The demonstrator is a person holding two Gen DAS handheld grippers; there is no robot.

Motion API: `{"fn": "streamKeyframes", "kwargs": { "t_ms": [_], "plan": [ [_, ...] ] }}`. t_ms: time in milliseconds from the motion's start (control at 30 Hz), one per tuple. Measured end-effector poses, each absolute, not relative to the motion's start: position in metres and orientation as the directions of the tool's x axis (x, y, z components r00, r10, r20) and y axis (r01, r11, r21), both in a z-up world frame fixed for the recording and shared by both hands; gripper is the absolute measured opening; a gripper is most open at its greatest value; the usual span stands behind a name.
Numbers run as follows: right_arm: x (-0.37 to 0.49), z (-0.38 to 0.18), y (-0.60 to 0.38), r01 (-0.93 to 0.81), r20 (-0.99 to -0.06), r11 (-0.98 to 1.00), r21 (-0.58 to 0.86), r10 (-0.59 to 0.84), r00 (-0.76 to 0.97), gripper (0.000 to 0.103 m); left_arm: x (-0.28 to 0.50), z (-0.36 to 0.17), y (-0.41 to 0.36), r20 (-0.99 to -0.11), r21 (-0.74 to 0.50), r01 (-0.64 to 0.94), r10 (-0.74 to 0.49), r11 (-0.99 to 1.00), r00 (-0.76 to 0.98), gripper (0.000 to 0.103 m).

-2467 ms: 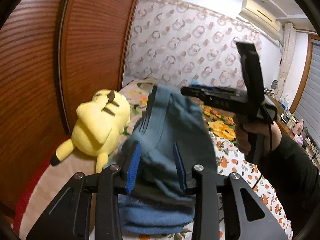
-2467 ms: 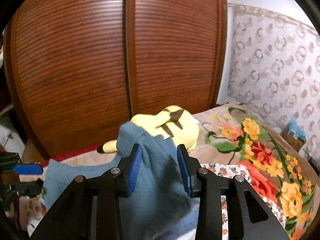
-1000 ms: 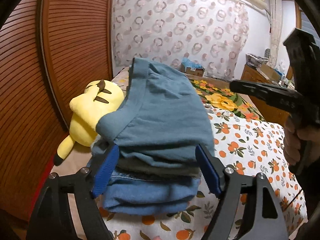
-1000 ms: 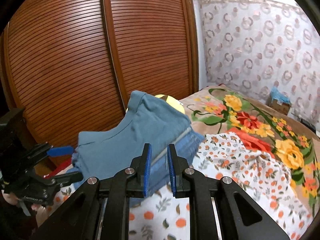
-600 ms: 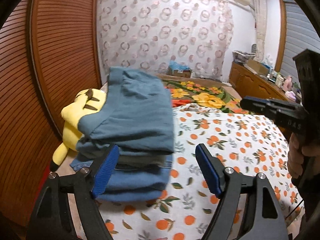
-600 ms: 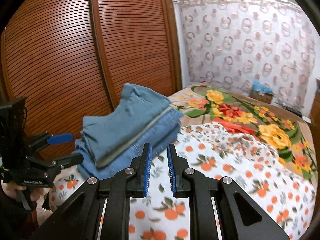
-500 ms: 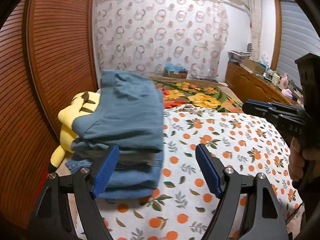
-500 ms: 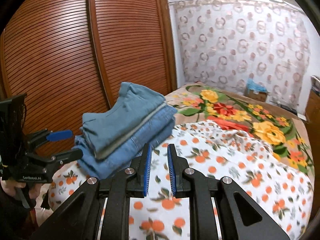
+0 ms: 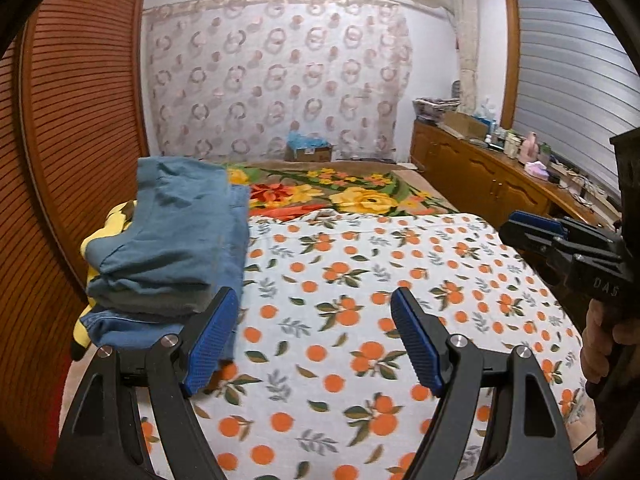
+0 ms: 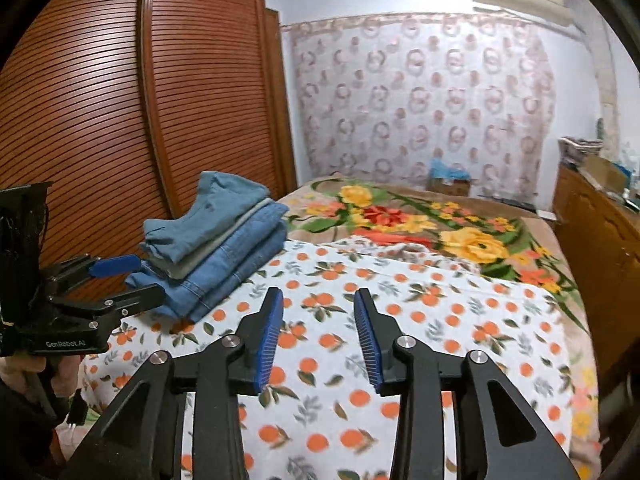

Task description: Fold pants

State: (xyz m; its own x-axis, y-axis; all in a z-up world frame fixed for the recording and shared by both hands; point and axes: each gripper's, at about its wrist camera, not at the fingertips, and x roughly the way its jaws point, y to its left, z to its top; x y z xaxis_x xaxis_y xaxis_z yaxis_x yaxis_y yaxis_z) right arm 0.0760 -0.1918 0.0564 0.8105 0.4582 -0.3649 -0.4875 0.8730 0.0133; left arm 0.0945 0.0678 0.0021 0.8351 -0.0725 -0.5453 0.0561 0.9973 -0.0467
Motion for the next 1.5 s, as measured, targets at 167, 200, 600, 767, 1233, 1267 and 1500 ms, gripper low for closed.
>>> {"fn": "streamKeyframes", "kwargs": {
  "t_ms": [167,200,600,767,1233,1267,1500],
  "plan": [
    [0.049,0.05,-0.202,-0.442,-0.362,0.897,0.021,0.419,0.833,0.047,0.085,0.004,0.05,-0.541,-0.027,0.07,-0.074,0.997,0.838,0.079],
    [0.044,0.05,-0.203,-0.432,-0.361,0.902,0.021,0.41,0.838,0.049,0.082,0.005,0.048,-0.54,-0.025,0.071,-0.073,0.997,0.839,0.079],
    [0.003,0.065,-0.212,-0.34,-0.317,0.94,0.022,0.329,0.889,0.081,0.058,0.025,0.03,-0.495,-0.042,0.075,-0.086,0.996,0.865,0.079],
    [-0.007,0.066,-0.216,-0.309,-0.303,0.95,0.029,0.303,0.904,0.09,0.051,0.035,0.025,-0.472,-0.033,0.074,-0.08,0.997,0.878,0.079],
    [-0.032,0.079,-0.217,-0.288,-0.215,0.957,0.015,0.285,0.934,0.09,0.037,0.066,0.02,-0.409,-0.015,0.064,-0.065,0.998,0.91,0.079],
    [-0.032,0.077,-0.217,-0.285,-0.21,0.958,0.012,0.281,0.936,0.09,0.035,0.068,0.02,-0.406,-0.01,0.064,-0.063,0.998,0.912,0.079],
    [-0.044,0.07,-0.216,-0.268,-0.176,0.963,0.008,0.265,0.948,0.09,0.024,0.072,0.018,-0.379,0.006,0.051,-0.045,0.999,0.924,0.079]
  ]
}}
